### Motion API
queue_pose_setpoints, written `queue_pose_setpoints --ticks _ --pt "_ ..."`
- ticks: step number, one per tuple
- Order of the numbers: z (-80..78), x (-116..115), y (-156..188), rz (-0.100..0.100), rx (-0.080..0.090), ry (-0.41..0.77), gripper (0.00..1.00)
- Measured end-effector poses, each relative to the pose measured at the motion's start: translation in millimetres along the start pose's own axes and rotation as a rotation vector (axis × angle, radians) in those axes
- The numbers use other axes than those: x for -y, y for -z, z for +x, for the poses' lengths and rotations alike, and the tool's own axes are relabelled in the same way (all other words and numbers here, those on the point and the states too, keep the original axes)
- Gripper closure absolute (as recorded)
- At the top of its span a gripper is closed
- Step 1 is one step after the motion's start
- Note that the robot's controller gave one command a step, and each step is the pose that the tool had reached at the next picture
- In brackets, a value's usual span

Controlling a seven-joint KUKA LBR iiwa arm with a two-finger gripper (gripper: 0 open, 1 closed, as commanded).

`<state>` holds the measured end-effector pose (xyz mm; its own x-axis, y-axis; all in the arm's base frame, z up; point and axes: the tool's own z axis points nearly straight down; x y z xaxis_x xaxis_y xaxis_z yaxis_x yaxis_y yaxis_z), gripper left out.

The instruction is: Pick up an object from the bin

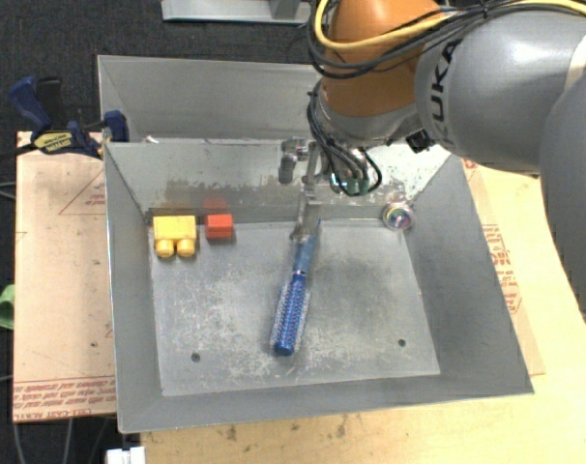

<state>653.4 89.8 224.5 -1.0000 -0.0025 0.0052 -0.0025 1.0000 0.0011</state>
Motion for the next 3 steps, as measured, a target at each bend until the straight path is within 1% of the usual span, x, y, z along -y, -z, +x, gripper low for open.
queue_pose_setpoints --ticks 1,2,3 --pt "49.2 35.4 -82.3 0.001 -0.001 0.427 0.00" --pt "53.6 22.6 -156.5 0.000 0.003 0.909 0.00" --pt "52.1 23.1 -154.2 0.002 0.007 0.907 1.00"
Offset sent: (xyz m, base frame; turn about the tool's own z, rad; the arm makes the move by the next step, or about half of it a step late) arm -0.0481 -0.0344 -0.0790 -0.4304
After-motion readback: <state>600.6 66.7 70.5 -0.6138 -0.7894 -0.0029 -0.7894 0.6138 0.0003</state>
